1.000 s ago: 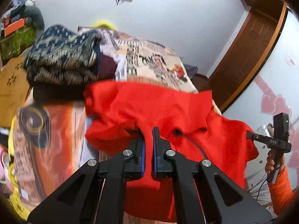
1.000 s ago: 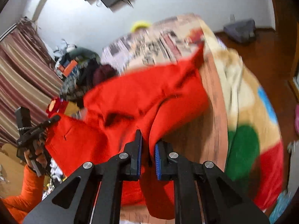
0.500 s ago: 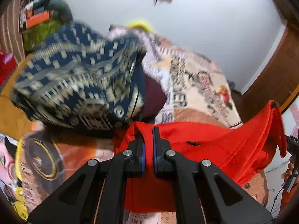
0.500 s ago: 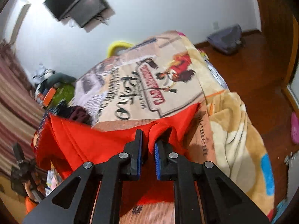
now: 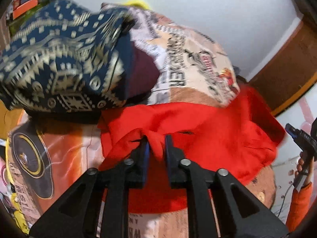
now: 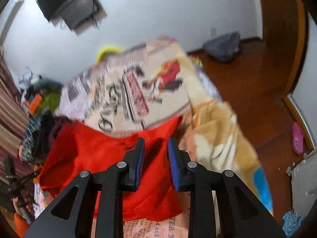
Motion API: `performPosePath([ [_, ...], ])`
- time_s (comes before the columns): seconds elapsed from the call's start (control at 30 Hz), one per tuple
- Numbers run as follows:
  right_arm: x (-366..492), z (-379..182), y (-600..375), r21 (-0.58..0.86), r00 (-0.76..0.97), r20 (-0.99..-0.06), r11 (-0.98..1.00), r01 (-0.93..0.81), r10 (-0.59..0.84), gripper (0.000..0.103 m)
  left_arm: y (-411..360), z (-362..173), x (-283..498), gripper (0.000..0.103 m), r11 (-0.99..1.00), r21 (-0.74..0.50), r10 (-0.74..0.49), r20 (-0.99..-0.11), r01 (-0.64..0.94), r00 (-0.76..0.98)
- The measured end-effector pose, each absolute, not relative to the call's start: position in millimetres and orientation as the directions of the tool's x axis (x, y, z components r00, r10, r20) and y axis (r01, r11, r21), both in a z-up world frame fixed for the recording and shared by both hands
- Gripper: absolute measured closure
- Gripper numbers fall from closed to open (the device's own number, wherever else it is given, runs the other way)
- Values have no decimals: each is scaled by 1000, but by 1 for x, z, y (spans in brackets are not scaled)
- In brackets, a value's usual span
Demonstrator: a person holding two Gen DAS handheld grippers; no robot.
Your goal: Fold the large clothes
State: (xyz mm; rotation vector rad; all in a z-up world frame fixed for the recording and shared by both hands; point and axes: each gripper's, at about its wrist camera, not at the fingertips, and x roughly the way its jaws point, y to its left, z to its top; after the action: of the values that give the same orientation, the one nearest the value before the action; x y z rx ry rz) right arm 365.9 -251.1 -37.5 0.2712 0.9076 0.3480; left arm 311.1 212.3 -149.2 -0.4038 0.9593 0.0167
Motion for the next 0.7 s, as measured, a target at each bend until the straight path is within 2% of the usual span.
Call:
performPosePath([
  [0.1, 349, -15, -261, 363, 578, -702, 907, -213, 417, 81, 204, -122, 296, 70, 946, -288, -142, -778, -148, 612],
  [0.23, 325, -3, -251, 289, 582, -704, 913, -289, 408, 79, 190, -93, 274, 64, 958, -257, -111, -742, -127, 662],
  [0.33, 307, -5, -234, 231, 570, -715, 907, -352, 404, 75, 179, -92, 268, 63, 966, -235, -108, -751, -111, 652],
  [0.5, 296, -19, -197, 183, 538, -731, 880, -439, 420, 65, 151, -118, 268, 63, 983, -172, -104, -797, -58, 595],
  [0.7, 305, -57, -144, 178, 442, -785, 840, -512, 435, 64, 125, -175, 289, 63, 990, -142, -122, -864, -5, 488],
])
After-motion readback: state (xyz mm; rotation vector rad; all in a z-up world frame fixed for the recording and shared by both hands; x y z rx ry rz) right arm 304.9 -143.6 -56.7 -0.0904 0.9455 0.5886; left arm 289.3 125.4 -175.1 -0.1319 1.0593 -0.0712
